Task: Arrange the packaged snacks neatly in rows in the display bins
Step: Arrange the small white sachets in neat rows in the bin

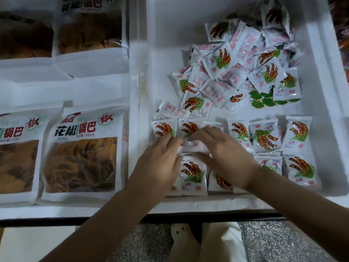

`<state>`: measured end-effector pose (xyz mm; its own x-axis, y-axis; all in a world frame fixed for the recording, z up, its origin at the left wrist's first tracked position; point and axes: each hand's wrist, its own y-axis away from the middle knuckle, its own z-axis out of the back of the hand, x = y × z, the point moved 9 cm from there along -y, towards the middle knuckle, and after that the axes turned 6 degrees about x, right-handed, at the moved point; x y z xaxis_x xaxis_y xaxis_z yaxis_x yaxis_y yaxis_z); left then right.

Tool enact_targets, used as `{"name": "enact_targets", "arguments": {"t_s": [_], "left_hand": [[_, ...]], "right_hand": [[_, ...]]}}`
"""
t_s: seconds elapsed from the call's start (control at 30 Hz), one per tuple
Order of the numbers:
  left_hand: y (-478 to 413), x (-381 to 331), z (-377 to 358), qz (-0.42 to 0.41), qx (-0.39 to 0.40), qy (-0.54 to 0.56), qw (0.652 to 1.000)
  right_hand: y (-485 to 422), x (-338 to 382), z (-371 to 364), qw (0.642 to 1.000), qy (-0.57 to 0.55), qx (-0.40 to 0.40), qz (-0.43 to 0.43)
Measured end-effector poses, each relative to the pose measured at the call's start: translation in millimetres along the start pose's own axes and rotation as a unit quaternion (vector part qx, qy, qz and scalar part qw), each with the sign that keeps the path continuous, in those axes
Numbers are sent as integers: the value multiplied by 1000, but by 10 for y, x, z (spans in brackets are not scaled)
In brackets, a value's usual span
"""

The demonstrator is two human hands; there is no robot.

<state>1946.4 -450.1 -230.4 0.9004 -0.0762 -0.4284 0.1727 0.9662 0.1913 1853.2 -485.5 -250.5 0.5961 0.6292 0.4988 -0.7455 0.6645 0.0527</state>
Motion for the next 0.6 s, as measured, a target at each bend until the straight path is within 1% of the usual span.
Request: {"name": "enact_targets", "arguments": {"t_s": [0.07, 0.13, 0.2, 0.27, 0.33, 0.37, 0.43, 0.53, 0.57, 0.6], "left_hand": [[-256, -41, 143, -4, -22, 37, 999], [-578, -75, 231, -7, -42, 72, 996], [-925, -22, 193, 10, -36, 72, 997], [-1223, 56, 77, 24, -5, 43, 999], [-1427, 104, -9, 23, 20, -22, 999], [-1496, 115, -30, 18, 27, -62, 998], [-1588, 126, -41, 10, 35, -107, 994], [-1661, 151, -51, 24, 67, -103, 992], [-1678, 169, -64, 31, 82, -96, 992], [-1687, 179, -79, 33, 95, -84, 991]], "right_hand": [[-68, -243, 250, 996, -21, -64, -52], [-177, -523, 467, 990, -16, -100, -100], [-325, -762, 575, 988, 7, -91, -128], [-460, -938, 555, 987, 35, -45, -149], [-556, -1015, 494, 985, 83, 0, -152], [-591, -1032, 474, 984, 100, 10, -148], [-644, -1055, 488, 983, 112, 4, -146], [-682, -997, 557, 986, 126, -37, -105], [-679, -996, 586, 987, 120, -53, -94], [-666, -1026, 619, 988, 99, -61, -102]]}}
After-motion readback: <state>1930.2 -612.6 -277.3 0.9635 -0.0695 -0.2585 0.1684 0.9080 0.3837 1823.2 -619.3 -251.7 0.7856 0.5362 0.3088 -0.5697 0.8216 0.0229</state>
